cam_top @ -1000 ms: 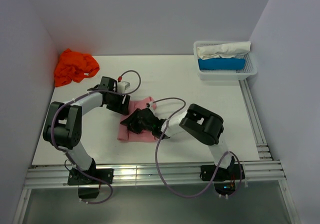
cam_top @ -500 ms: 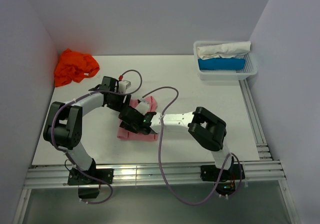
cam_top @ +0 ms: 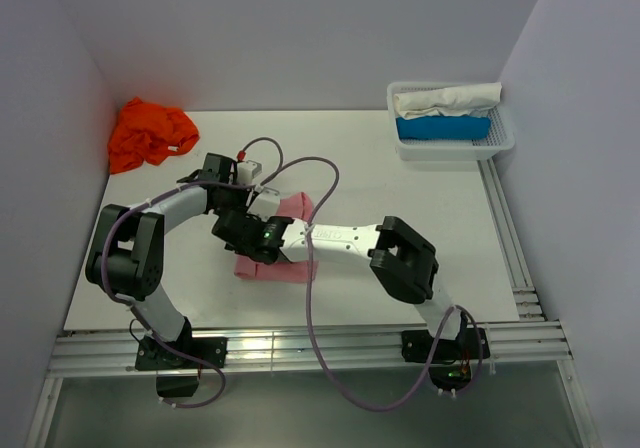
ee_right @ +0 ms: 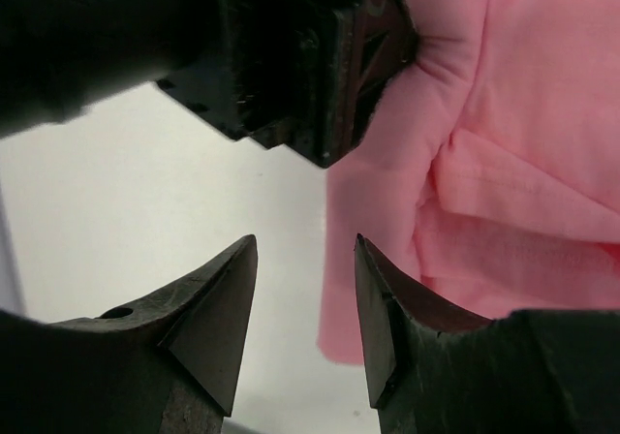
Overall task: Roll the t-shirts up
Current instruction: Roll the tshirt
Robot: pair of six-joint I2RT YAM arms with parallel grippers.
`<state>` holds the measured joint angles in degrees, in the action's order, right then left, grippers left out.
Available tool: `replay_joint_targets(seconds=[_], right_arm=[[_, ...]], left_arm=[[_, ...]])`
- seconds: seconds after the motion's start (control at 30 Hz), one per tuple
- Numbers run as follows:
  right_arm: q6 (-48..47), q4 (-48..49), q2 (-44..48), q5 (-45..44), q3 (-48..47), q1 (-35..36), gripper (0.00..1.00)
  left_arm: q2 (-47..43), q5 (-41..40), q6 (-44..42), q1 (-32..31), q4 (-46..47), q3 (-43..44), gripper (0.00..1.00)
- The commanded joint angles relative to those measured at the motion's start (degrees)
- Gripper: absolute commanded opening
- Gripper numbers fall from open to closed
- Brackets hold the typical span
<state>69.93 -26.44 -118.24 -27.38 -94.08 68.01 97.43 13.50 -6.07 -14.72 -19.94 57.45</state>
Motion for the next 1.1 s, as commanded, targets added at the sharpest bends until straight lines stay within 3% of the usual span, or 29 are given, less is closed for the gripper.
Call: replay_joint_targets(seconds=[0.0, 0.4, 0.83, 0.93, 1.07], right_arm=[[-2.3, -2.7, -3.7, -2.6, -3.4, -0.2, 0.52], [0.6, -9.0, -7.4, -1.3, -3.5, -0.5, 0.54], [-0.3, -14.7, -12.5, 0.7, -8.1, -0.8, 0.59], [-0.4, -14.7, -12.6, 1.5, -8.3, -0.9, 0.54], [-3.2, -4.0, -10.2, 5.7, -2.5, -1.6, 0.35]], left_arm=[[-0.2, -3.7, -0.3, -0.3, 0.5, -1.4, 0.71], [-0.7, -0.6, -0.8, -0.2, -2.1, 0.8, 0.76], [1.0, 11.3, -0.6, 6.4, -12.0, 16.4, 0.82], [0.4, 12.0, -1.1, 7.8, -12.9, 17.3, 0.81], [-0.7, 13.0, -1.9, 8.7, -13.6, 16.6, 0.81]])
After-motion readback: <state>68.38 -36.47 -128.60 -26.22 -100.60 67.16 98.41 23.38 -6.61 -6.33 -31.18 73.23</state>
